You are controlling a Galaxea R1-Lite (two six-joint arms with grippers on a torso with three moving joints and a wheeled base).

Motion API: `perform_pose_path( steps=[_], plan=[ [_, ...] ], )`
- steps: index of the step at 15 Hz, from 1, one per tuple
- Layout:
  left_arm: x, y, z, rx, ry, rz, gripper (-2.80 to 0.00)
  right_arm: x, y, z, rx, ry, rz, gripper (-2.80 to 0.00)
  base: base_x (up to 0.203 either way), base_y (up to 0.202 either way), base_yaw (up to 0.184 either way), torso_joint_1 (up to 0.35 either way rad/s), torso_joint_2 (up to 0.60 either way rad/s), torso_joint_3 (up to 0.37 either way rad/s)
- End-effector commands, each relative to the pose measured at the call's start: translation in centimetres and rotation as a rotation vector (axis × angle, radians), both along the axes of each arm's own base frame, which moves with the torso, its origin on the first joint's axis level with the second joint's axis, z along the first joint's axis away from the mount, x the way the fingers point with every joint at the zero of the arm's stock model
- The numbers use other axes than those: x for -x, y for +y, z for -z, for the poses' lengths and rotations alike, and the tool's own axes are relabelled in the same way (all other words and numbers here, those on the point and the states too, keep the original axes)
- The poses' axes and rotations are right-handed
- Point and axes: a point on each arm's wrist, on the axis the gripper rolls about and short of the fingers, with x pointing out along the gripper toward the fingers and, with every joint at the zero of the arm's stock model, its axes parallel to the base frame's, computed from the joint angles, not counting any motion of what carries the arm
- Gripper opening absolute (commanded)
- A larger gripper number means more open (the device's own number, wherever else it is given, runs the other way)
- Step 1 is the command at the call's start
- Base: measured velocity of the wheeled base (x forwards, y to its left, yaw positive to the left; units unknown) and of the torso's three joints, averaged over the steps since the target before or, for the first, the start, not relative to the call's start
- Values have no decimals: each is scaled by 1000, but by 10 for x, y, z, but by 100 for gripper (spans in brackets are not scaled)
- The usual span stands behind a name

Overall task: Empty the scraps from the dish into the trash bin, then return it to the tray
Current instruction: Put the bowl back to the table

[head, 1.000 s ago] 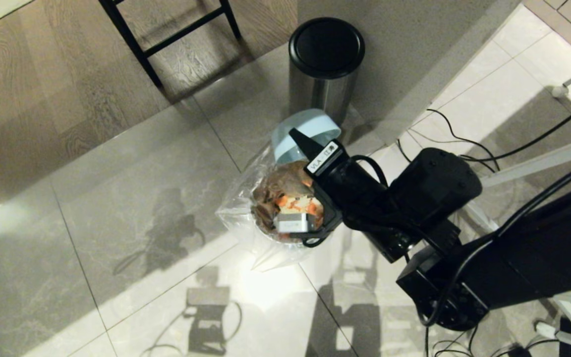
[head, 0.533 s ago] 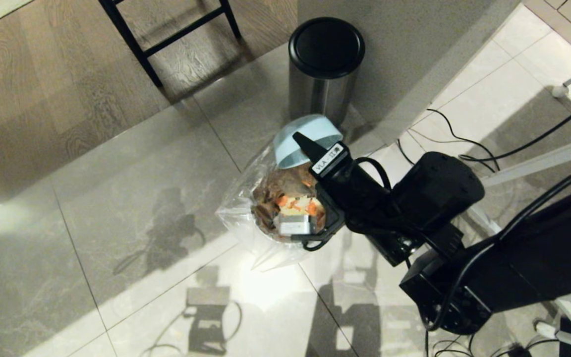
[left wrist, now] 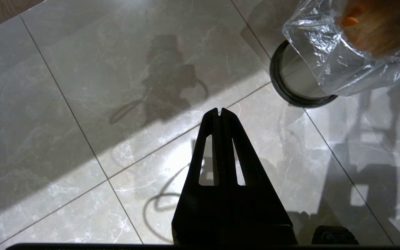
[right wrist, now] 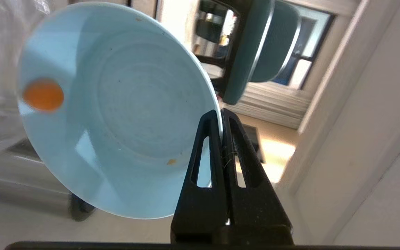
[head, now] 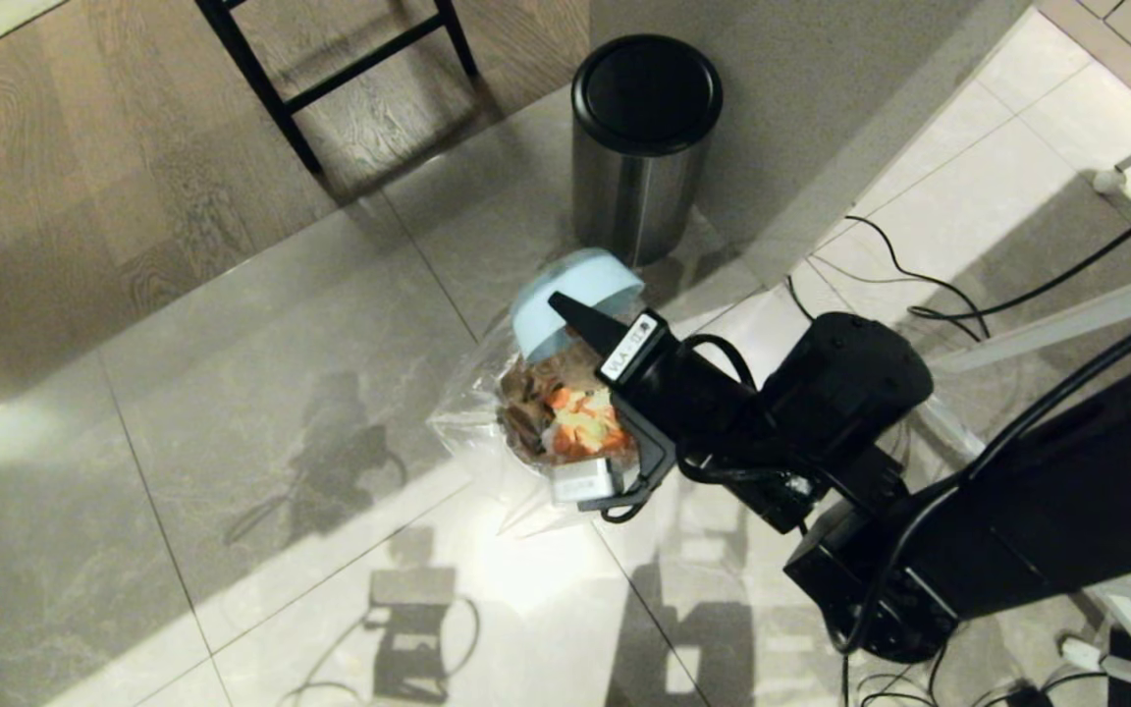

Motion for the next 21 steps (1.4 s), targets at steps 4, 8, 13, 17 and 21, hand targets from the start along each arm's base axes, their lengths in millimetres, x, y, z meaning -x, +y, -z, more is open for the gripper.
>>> perform_pose_path(
  steps=[4, 8, 13, 17, 21],
  plan=[
    [0, 0, 0, 1, 0, 0, -280, 3, 4, 6, 128, -148, -64, -280, 0, 0, 0, 0, 0, 0],
    [0, 0, 0, 1, 1, 0, -280, 4, 5, 7, 133, -151, -60, -280, 0, 0, 0, 0, 0, 0],
    [0, 0, 0, 1, 1, 0, -280, 5, 2, -2, 86, -131, -15, -280, 0, 0, 0, 0, 0, 0],
    [0, 0, 0, 1, -1, 0, -280, 6, 1, -3, 84, -132, -17, -280, 0, 0, 0, 0, 0, 0],
    [0, 0, 0, 1, 1, 0, -280, 6, 1, -4, 61, -105, -28, -280, 0, 0, 0, 0, 0, 0]
  ],
)
